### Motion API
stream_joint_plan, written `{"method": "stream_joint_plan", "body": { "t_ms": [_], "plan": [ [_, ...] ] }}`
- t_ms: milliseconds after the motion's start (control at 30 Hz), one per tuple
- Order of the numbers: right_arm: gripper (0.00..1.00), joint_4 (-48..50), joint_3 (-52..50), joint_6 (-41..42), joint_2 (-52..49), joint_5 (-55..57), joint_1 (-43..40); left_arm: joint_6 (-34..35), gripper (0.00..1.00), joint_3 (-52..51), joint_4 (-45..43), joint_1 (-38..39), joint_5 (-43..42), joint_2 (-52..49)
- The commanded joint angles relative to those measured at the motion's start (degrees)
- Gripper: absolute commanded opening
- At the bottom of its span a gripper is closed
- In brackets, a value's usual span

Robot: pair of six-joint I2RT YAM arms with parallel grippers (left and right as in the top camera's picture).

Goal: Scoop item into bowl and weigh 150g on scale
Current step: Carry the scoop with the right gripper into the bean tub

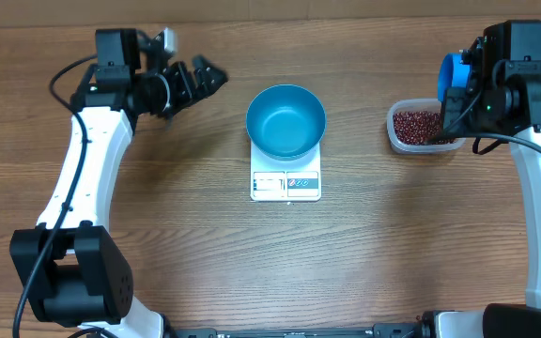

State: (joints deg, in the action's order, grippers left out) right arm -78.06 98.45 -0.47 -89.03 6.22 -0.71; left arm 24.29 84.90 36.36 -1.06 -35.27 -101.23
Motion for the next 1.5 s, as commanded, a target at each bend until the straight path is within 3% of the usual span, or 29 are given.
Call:
{"method": "stream_joint_plan", "body": {
  "t_ms": [0,133,567,1467],
  "plan": [
    [0.04,-1.1,0.9,-4.4,-0.8,1.7,0.0,-3.3,1.0,0.8,4.7,-0.5,17.0,1.6],
    [0.04,-4.5,0.9,-7.5,-4.5,1.9,0.0,-3.3,0.99,0.8,9.3,-0.4,23.7,1.6],
    [0.04,-3.7,0.9,-10.2,-17.3,8.0,0.0,-3.3,0.99,0.8,10.6,-0.4,24.3,1.6],
    [0.04,-3.6,0.1,-10.1,-18.7,5.1,0.0,-3.3,1.0,0.8,10.5,-0.4,24.3,1.6]
  ]
}}
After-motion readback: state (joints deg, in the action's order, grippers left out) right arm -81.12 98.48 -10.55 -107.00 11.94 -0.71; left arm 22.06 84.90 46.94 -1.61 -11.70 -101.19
